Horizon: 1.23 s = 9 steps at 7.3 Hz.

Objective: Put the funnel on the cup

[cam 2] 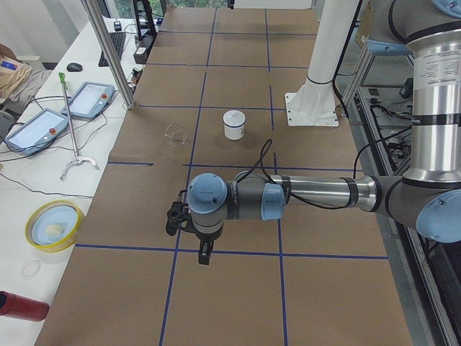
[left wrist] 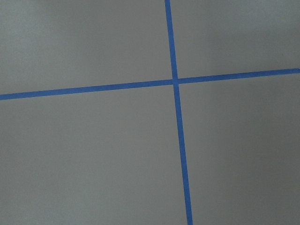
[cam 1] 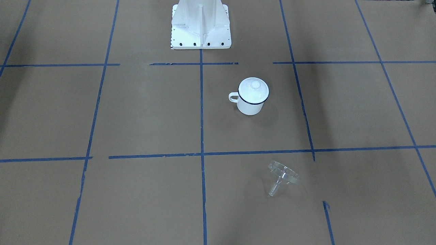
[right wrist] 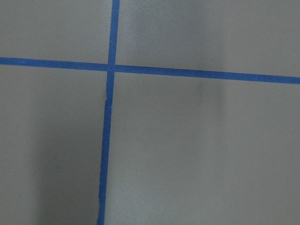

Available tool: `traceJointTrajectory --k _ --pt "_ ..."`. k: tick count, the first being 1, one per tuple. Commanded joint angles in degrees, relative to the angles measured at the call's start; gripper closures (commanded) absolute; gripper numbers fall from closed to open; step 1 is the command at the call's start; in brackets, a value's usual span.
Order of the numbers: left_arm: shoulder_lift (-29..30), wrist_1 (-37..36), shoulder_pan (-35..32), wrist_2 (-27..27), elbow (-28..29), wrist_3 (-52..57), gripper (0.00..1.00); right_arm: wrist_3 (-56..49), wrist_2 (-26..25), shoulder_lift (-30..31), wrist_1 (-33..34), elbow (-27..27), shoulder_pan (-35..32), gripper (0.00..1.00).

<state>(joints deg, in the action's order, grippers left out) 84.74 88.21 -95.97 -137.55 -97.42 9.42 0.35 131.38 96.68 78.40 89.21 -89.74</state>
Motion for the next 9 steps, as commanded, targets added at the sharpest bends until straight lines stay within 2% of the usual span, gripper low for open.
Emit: traceJointTrajectory --k 1,6,7,8,9 --pt "0.3 0.3 0.0 0.3 0.3 0.2 0.0 0.0 0.0 0.0 0.0 0.1 0.0 0.0" --pt "-0.3 1.8 0.0 0.1 -0.5 0.2 0.0 0.0 0.0 0.0 0.0 0.0 0.0 0.0" --pt "0.1 2.7 0.2 -0.3 -1.6 -5.2 0.0 0.0 0.0 0.0 0.0 0.0 0.0 0.0" --pt "0.1 8.2 1.0 -0.3 -4.3 -14.9 0.0 0.0 0.0 0.0 0.0 0.0 0.0 0.0" --pt "0.1 12.5 4.9 -2.0 -5.3 -17.2 0.0 0.0 0.0 0.0 0.0 0.0 0.0 0.0"
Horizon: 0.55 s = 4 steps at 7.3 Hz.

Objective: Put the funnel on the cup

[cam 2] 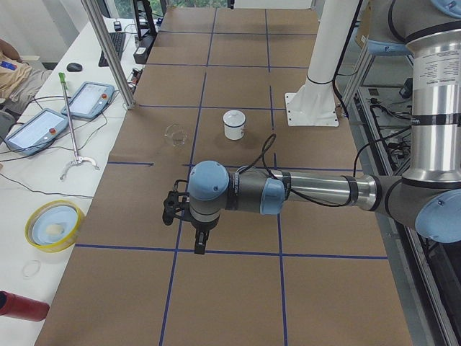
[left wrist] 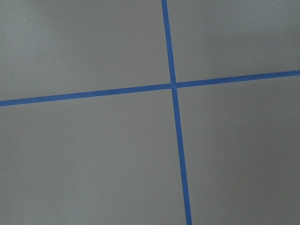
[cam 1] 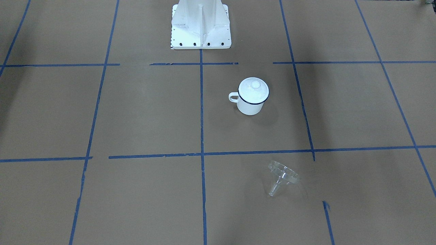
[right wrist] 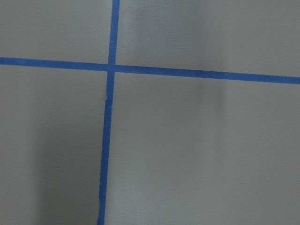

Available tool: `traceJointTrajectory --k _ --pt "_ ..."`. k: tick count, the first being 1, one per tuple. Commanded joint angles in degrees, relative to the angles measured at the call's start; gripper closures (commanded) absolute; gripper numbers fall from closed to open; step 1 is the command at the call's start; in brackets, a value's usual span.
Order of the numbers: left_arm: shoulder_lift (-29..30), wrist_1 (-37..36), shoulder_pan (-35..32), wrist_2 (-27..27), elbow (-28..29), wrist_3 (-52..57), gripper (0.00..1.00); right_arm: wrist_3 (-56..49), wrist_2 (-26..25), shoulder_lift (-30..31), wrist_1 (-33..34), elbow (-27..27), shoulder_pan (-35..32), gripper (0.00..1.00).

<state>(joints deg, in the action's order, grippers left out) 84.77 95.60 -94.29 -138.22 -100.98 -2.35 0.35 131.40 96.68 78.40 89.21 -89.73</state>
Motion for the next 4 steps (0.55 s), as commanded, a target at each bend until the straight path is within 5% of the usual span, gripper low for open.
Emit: traceJointTrajectory --k 1,3,4 --pt "0.1 7.6 9.5 -1.6 -3.5 -15.0 0.0 0.0 0.0 0.0 0.0 0.0 0.0 0.0" --pt "0.6 21.1 21.6 -1.1 -5.7 -42.5 0.0 0.0 0.0 0.0 0.0 0.0 0.0 0.0" --pt "3.0 24.1 28.7 4.9 -7.9 -56.0 0.0 0.0 -0.1 0.0 0.0 0.0 0.0 0.0"
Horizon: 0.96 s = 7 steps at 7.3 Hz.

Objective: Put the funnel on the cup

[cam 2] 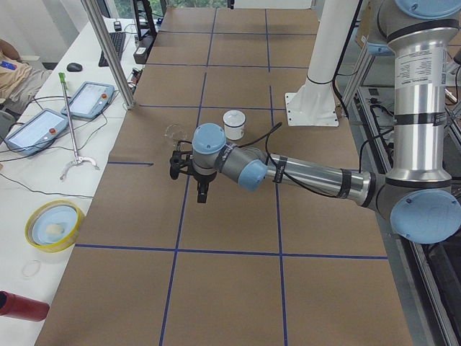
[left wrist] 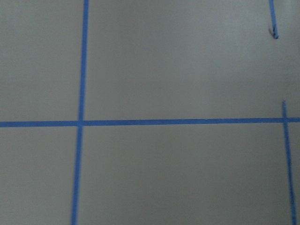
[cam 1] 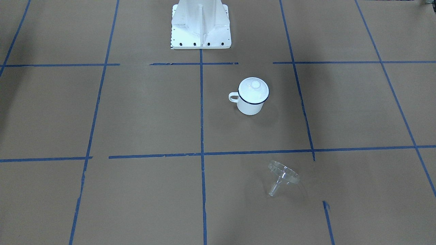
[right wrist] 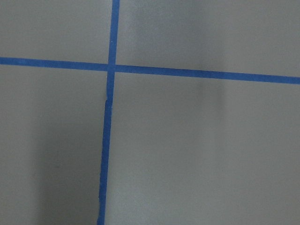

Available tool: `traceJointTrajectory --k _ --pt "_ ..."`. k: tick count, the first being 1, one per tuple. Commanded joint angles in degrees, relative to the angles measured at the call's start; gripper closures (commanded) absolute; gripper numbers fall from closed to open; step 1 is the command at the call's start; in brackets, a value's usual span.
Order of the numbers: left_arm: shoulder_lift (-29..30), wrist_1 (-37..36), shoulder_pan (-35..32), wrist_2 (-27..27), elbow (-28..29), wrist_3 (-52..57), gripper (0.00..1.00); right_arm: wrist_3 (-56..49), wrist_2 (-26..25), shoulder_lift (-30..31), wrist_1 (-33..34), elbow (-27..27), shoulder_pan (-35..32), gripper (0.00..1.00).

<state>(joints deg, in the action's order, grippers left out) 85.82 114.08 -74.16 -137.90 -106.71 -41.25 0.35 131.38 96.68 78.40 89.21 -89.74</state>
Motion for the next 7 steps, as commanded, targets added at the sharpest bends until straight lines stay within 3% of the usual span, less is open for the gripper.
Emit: traceJointTrajectory --k 1,2,3,4,5,7 --pt "4.3 5.4 16.2 10.0 -4.7 -27.5 0.0 0.0 0.0 0.0 0.0 0.0 0.0 0.0" --pt "7.0 3.9 22.4 16.0 -6.7 -34.3 0.0 0.0 -0.1 0.0 0.0 0.0 0.0 0.0" --pt "13.4 -6.8 24.1 18.5 -8.8 -36.9 0.0 0.0 0.0 0.0 0.0 0.0 0.0 0.0" --pt "22.7 -21.9 25.5 19.1 -9.3 -36.6 0.0 0.0 0.0 0.0 0.0 0.0 0.0 0.0" --pt "27.9 -28.7 30.3 23.0 -9.5 -37.2 0.0 0.0 0.0 0.0 0.0 0.0 0.0 0.0" --pt "29.4 -28.8 35.4 25.9 -9.8 -44.9 0.0 0.0 -0.1 0.0 0.0 0.0 0.0 0.0"
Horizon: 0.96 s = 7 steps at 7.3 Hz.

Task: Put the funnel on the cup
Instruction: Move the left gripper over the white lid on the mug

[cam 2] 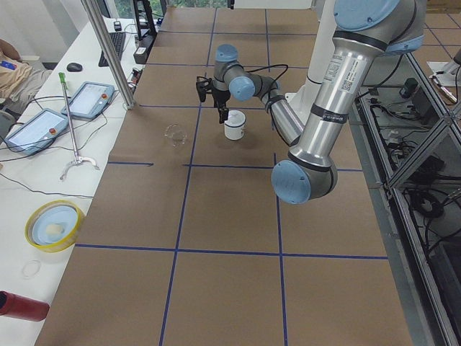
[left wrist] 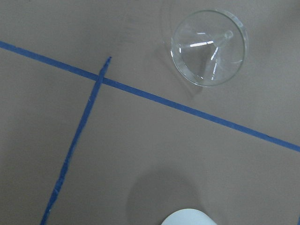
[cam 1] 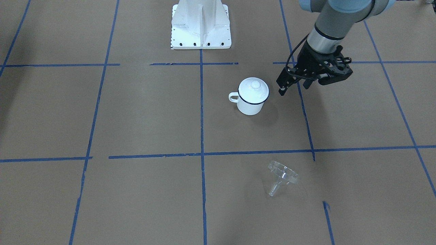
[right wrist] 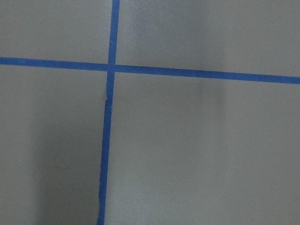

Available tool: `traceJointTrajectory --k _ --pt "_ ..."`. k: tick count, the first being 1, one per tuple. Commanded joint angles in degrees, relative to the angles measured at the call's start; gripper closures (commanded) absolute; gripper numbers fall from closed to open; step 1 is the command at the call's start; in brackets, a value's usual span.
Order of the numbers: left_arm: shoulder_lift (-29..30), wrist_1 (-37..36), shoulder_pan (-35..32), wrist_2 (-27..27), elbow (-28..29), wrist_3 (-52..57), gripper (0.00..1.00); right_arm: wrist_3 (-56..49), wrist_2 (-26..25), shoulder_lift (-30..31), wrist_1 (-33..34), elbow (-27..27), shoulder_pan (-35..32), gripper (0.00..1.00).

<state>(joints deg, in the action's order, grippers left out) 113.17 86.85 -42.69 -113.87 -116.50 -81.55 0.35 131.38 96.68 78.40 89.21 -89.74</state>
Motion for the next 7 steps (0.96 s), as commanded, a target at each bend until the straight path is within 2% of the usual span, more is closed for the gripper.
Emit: traceJointTrajectory --k 1,4,7 --pt "2.3 -1.6 5.8 5.0 0.0 -6.1 0.0 0.0 0.0 0.0 0.0 0.0 0.0 0.0" --pt "2.8 -1.9 9.1 6.6 1.6 -6.3 0.02 0.0 0.0 0.0 0.0 0.0 0.0 0.0" --pt "5.7 -6.5 11.1 6.6 2.7 -6.3 0.14 0.0 0.0 0.0 0.0 0.1 0.0 0.0"
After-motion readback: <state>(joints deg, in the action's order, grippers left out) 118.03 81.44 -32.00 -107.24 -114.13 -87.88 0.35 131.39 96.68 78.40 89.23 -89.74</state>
